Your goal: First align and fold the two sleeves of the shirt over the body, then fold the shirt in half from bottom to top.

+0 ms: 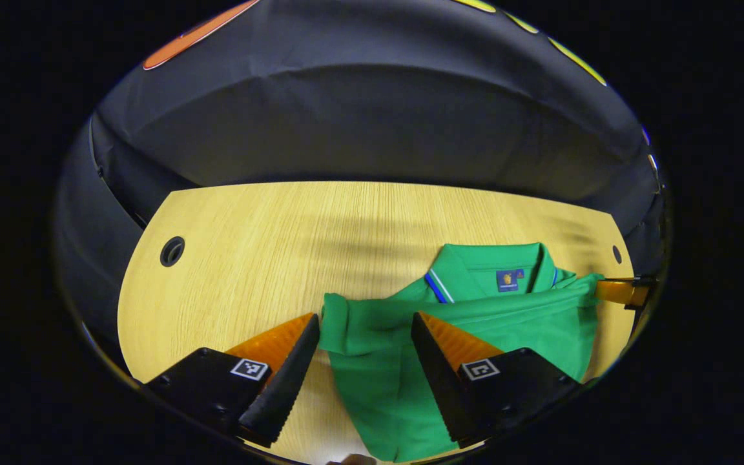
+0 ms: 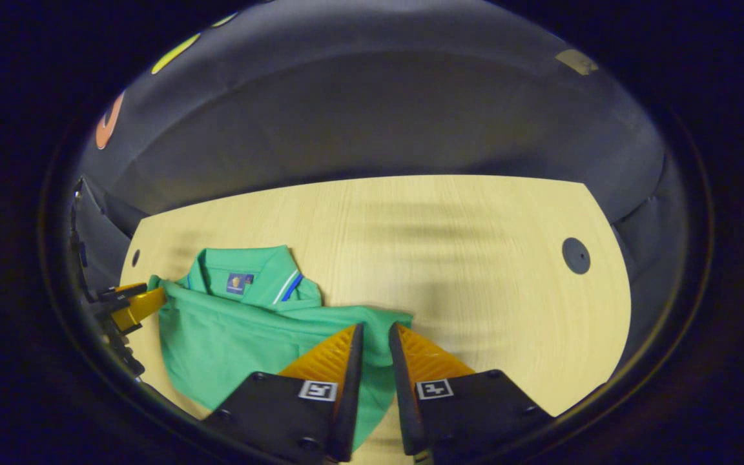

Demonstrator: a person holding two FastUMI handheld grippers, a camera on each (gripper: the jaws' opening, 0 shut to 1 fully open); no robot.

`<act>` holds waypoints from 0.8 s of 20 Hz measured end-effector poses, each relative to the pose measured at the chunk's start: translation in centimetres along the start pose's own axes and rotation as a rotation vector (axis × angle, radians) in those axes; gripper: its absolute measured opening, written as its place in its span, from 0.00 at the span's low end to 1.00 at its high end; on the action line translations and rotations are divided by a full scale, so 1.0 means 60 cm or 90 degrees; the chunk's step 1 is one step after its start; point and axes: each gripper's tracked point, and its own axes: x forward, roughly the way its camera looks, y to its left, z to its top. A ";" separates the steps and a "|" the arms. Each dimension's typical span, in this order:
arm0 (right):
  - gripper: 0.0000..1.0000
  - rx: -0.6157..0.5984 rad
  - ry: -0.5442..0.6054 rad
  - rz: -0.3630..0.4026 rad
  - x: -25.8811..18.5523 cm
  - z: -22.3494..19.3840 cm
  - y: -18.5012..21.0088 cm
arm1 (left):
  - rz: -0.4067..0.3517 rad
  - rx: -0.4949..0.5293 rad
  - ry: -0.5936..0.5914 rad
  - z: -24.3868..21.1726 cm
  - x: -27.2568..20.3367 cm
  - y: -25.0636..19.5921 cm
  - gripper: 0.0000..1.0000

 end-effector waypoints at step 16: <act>0.92 -0.073 -0.279 -0.030 -0.462 0.015 0.035 | -0.046 0.074 -0.232 0.062 -0.421 0.012 0.96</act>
